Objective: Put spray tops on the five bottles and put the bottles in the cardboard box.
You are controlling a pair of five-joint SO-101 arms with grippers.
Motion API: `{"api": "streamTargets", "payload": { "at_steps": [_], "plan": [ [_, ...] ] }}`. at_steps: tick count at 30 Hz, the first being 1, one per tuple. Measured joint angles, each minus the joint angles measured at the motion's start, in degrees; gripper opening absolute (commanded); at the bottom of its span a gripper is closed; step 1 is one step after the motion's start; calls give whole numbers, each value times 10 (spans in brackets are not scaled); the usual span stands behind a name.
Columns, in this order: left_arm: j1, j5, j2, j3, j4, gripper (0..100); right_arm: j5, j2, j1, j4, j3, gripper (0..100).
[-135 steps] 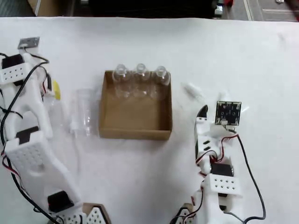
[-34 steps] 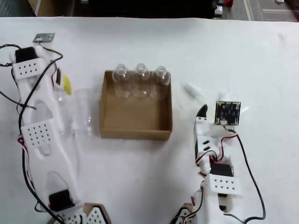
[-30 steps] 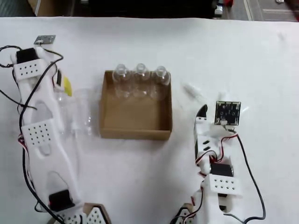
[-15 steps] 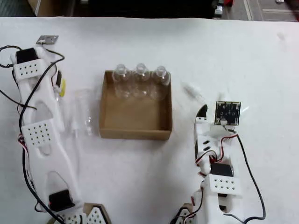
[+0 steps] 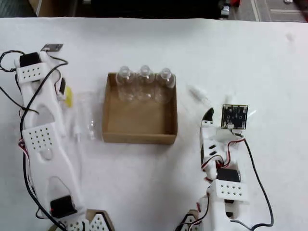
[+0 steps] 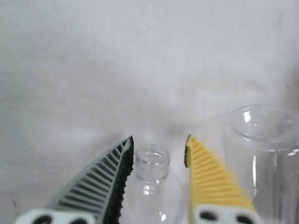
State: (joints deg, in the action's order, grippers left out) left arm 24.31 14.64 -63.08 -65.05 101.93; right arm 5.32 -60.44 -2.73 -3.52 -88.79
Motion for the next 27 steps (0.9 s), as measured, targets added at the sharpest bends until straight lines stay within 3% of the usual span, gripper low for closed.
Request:
{"api": "streamTargets", "payload": {
  "at_steps": [7, 13, 21, 27],
  "plan": [
    [0, 0, 0, 0, 0, 152, 0, 0, 0, 0, 0, 226],
    [0, 0, 0, 0, 0, 21, 0, 0, 0, 0, 0, 226],
    [0, 0, 4, 0, 0, 20, 0, 0, 0, 0, 0, 226],
    [0, 0, 91, 19, 0, 20, 0, 0, 0, 0, 0, 226]
  ]
}}
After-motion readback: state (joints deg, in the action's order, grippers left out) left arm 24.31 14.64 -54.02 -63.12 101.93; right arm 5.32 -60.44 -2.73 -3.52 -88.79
